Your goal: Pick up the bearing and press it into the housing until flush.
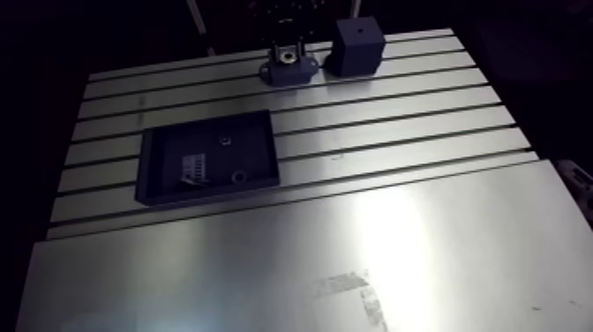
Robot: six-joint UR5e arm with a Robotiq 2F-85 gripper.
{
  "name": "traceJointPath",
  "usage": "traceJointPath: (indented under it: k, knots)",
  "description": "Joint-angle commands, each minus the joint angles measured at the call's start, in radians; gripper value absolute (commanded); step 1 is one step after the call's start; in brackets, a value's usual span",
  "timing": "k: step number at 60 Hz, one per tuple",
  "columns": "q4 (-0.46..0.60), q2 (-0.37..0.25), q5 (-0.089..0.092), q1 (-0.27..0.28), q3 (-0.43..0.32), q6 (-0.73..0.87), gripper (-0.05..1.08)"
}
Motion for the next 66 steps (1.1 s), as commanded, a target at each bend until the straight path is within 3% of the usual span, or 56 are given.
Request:
traceJointPath:
  k: [1,19,20,21,22,23,49,50,51,52,53,54,55,56,57,58,59,60,66]
  knots:
    - [0.000,0.001,0.000,-0.001,0.003,0.000,0.57]
    - [0.000,0.001,0.000,-0.004,0.005,0.000,0.56]
    - [0.000,-0.001,-0.001,-0.004,0.005,0.001,0.46]
    - [0.000,-0.001,-0.001,-0.004,0.005,0.001,0.46]
    - [0.000,-0.001,0.000,-0.004,0.003,0.000,0.15]
    - [0.000,-0.001,0.000,-0.004,0.003,0.000,0.03]
    - [0.012,-0.042,0.005,-0.004,-0.020,0.002,0.01]
    - [0.012,-0.044,-0.001,-0.001,-0.020,0.002,0.12]
    - [0.012,-0.044,-0.001,-0.001,-0.020,0.002,0.12]
    - [0.011,-0.047,-0.004,-0.001,-0.022,0.002,0.37]
    - [0.011,-0.047,-0.004,-0.001,-0.022,0.002,0.37]
    - [0.008,-0.048,0.005,-0.003,-0.020,0.000,0.58]
    - [0.008,-0.048,0.005,-0.003,-0.020,0.000,0.58]
    - [0.004,-0.050,0.005,-0.004,-0.016,0.000,0.80]
    - [0.004,-0.050,0.005,-0.004,-0.016,0.000,0.80]
    - [0.002,-0.053,0.005,0.000,-0.013,-0.003,0.88]
    - [0.002,-0.053,0.005,0.000,-0.013,-0.003,0.88]
    - [0.002,-0.054,0.006,0.002,-0.012,-0.007,0.96]
    - [0.003,-0.057,0.008,-0.004,-0.015,-0.014,1.06]
